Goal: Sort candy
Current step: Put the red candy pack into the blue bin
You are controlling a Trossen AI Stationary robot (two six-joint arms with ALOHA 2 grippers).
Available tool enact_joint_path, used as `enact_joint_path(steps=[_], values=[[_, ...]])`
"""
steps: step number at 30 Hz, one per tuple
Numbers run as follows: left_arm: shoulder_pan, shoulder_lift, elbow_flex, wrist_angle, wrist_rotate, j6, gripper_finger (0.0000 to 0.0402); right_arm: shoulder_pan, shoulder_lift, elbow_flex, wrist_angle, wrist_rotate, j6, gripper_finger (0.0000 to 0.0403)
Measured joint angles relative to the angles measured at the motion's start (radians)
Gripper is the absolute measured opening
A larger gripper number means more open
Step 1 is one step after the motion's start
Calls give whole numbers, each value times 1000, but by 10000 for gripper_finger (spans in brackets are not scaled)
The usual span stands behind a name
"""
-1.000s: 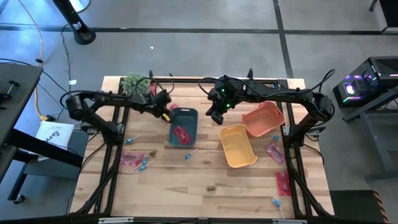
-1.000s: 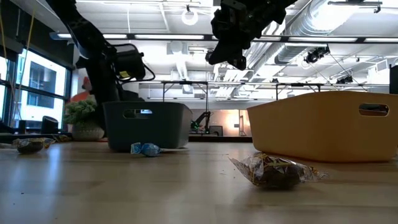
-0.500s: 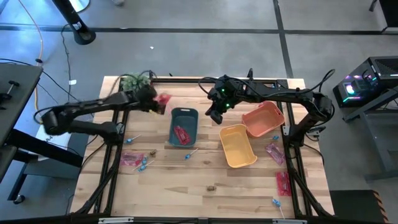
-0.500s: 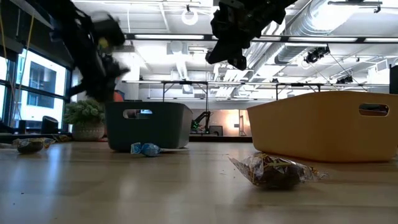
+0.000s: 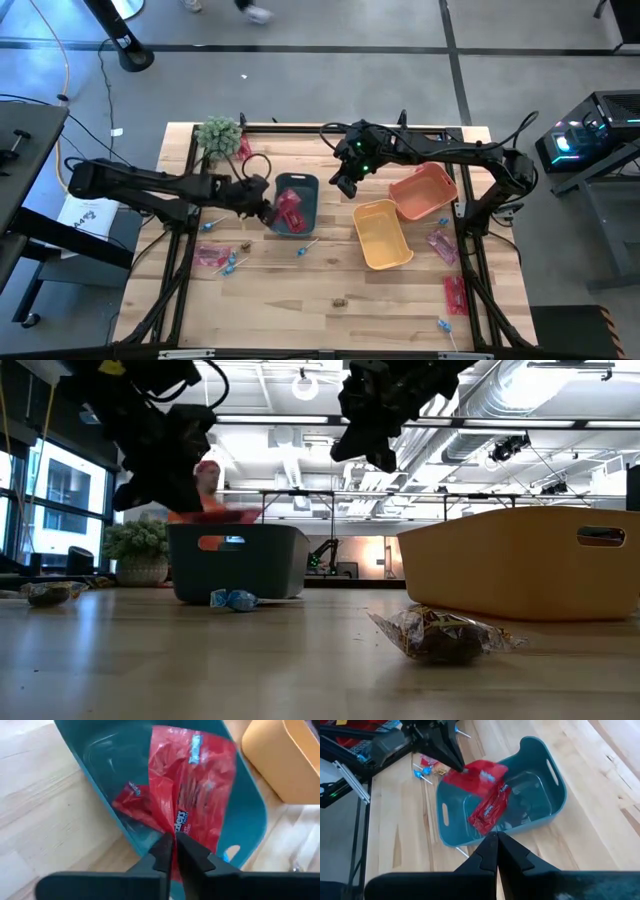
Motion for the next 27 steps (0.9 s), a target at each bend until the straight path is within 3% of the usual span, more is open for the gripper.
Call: enact_joint_path(steps=[8, 13, 16, 22, 27], values=[[66, -12, 48, 27, -16, 87, 131, -6, 0, 0, 1, 0, 6, 0], [251, -31, 218, -138, -181, 293, 181, -5, 0, 0, 3, -4, 10, 0], [410, 0, 285, -189, -199, 423, 194, -5, 0, 0, 5, -7, 11, 0], [635, 214, 301, -308, -31, 535, 198, -5, 0, 0, 17, -7, 14, 0], [678, 411, 327, -307, -59, 549, 198, -5, 0, 0, 33, -7, 41, 0]])
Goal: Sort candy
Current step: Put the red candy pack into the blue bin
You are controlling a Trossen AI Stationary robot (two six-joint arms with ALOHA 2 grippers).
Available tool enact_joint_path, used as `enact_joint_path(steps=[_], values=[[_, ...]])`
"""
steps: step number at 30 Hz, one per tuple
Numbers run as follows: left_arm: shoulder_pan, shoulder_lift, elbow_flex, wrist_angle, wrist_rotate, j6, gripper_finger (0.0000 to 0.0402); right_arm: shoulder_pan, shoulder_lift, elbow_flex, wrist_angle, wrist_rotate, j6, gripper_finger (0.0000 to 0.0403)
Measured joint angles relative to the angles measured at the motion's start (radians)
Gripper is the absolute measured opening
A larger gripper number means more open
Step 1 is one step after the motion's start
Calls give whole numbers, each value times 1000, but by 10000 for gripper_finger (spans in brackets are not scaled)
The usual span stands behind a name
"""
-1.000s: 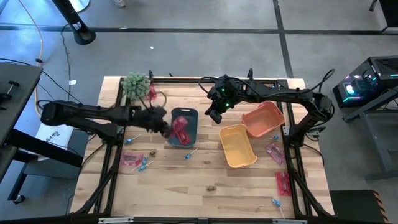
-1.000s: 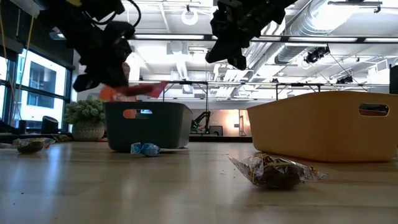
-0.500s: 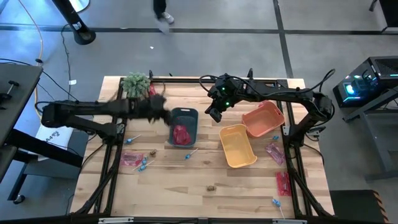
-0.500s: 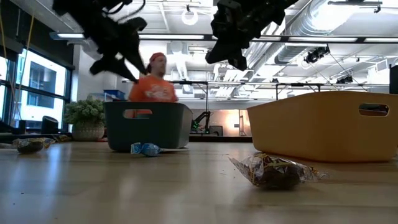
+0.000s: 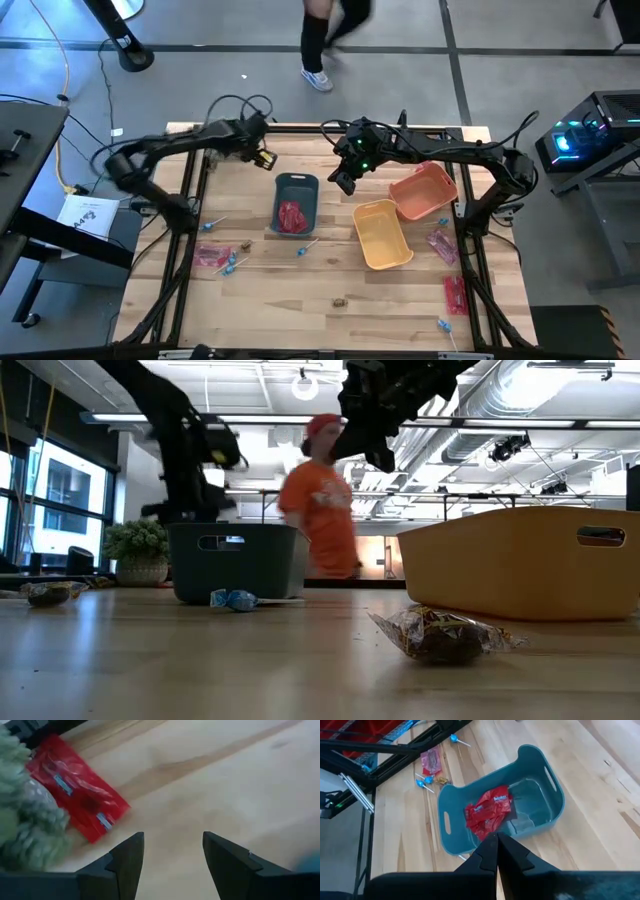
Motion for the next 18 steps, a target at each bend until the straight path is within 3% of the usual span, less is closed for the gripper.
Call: enact_joint_path(steps=[7, 15, 18], values=[[55, 184, 78, -51, -157, 103, 198, 0, 0, 0, 23, 0, 24, 0], [116, 280, 90, -53, -113, 129, 196, 3, 0, 0, 23, 0, 38, 0], [120, 293, 89, -52, -101, 152, 169, 3, 0, 0, 23, 0, 38, 0]])
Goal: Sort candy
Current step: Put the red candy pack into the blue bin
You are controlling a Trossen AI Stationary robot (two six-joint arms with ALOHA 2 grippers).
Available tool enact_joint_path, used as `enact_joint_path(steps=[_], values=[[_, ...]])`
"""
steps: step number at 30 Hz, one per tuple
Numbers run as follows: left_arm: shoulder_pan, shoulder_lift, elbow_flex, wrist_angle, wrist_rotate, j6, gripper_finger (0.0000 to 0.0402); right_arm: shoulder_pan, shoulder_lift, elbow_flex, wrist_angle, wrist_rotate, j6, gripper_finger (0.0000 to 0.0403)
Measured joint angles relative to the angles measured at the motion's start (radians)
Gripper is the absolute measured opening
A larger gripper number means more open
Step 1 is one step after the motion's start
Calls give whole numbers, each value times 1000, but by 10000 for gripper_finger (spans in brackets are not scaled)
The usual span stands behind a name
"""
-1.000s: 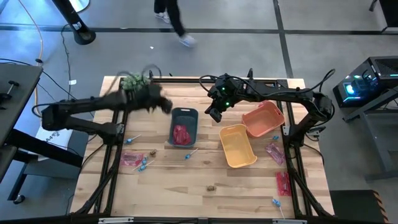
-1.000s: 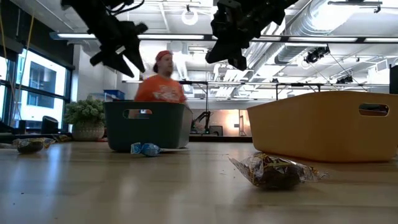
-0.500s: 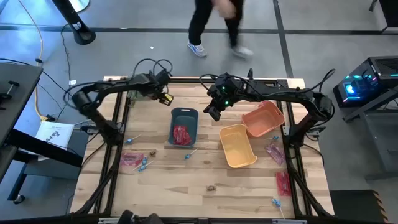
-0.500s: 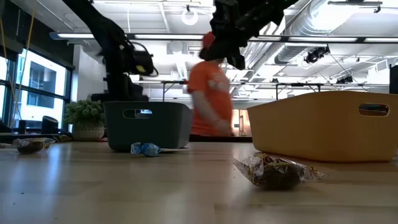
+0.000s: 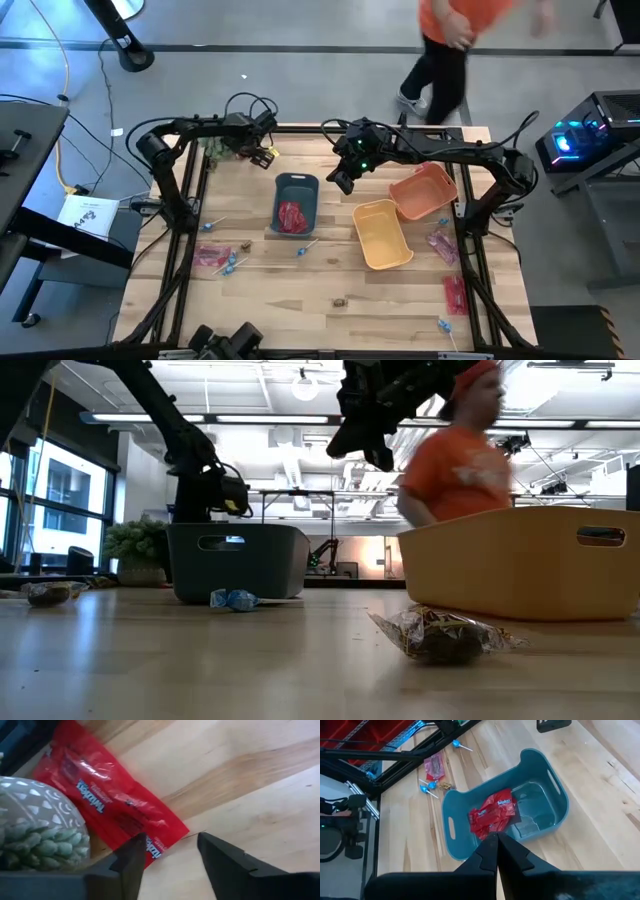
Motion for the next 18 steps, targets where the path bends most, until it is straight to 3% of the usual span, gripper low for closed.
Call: enact_joint_path(steps=[6, 14, 18], values=[[22, 2, -1, 22, 73, 26, 20, 0, 0, 0, 0, 0, -5, 0], [2, -49, -7, -3, 121, 20, 1, 0, 0, 0, 0, 0, -25, 0], [-53, -151, -7, -8, 226, -13, 0, 0, 0, 0, 0, 0, -29, 0]])
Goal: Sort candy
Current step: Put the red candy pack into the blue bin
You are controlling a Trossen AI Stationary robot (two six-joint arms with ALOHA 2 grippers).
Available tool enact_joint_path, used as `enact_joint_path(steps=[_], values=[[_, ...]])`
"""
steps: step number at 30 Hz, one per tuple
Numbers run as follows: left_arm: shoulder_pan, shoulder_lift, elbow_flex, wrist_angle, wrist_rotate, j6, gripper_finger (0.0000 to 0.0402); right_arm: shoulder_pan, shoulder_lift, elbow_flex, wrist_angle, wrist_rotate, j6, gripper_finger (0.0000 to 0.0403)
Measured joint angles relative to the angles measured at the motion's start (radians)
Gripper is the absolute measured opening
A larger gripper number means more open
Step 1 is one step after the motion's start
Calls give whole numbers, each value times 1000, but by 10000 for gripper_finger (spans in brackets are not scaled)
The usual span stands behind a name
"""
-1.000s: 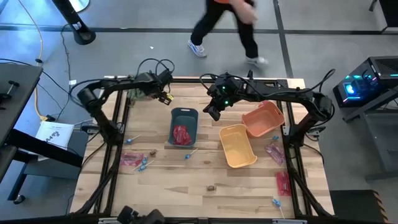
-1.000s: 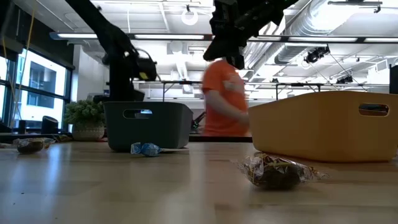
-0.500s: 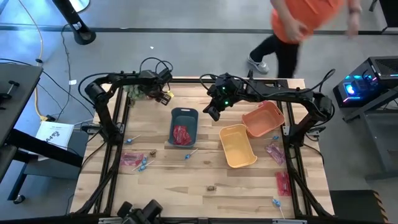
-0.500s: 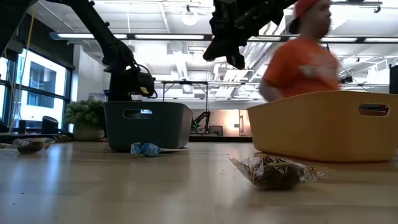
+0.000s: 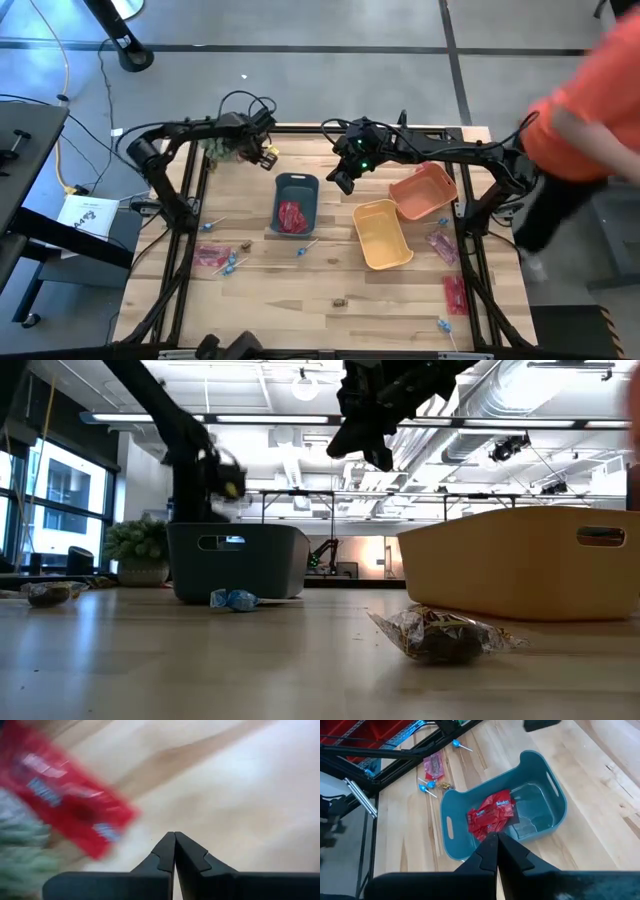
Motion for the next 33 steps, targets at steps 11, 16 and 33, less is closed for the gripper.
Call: enact_joint_path(steps=[11, 16, 33], values=[[-120, -202, -2, -2, -410, -43, 0, 0, 0, 0, 0, 0, -5, 0], [-81, -201, -110, 205, -357, -289, 0, 0, 0, 0, 1, 0, 2, 0], [-82, -168, -416, 601, -555, -688, 0, 0, 0, 0, 1, 1, 25, 0]])
